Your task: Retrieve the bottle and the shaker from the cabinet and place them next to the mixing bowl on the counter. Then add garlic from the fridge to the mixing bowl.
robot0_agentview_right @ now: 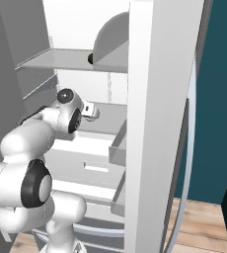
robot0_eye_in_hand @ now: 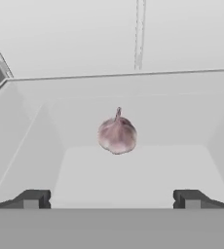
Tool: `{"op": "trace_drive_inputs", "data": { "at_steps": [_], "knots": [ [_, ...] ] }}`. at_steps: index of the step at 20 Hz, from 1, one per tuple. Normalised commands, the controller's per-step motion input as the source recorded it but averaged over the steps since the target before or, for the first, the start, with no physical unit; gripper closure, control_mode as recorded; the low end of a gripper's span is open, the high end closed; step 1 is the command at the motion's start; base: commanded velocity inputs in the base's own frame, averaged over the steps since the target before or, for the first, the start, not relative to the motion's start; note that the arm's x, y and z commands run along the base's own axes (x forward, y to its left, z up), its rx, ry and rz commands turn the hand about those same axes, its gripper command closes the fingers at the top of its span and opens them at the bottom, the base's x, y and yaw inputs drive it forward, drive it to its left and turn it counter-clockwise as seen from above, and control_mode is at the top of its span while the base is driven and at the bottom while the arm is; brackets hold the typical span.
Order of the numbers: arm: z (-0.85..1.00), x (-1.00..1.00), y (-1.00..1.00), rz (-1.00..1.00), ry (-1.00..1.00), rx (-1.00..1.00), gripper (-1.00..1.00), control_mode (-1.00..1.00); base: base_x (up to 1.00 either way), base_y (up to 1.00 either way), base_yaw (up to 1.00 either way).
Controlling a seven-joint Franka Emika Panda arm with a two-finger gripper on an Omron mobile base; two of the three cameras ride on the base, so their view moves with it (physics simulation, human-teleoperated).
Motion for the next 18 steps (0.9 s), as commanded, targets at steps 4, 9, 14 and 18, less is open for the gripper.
{"op": "trace_drive_inputs", "data": {
  "at_steps": [4, 9, 14, 18],
  "knots": [
    [-0.19, 0.29, -0.01, 0.00, 0.00, 0.00, -1.00, -1.00, 0.00, 0.00, 0.00],
    [-0.23, 0.35, 0.00, 0.00, 0.00, 0.00, -1.00, -1.00, 0.00, 0.00, 0.00],
    [-0.13, 0.37, -0.01, 0.00, 0.00, 0.01, -1.00, -1.00, 0.00, 0.00, 0.00],
    [-0.15, 0.37, -0.01, 0.00, 0.00, 0.01, -1.00, -1.00, 0.00, 0.00, 0.00]
  ]
}}
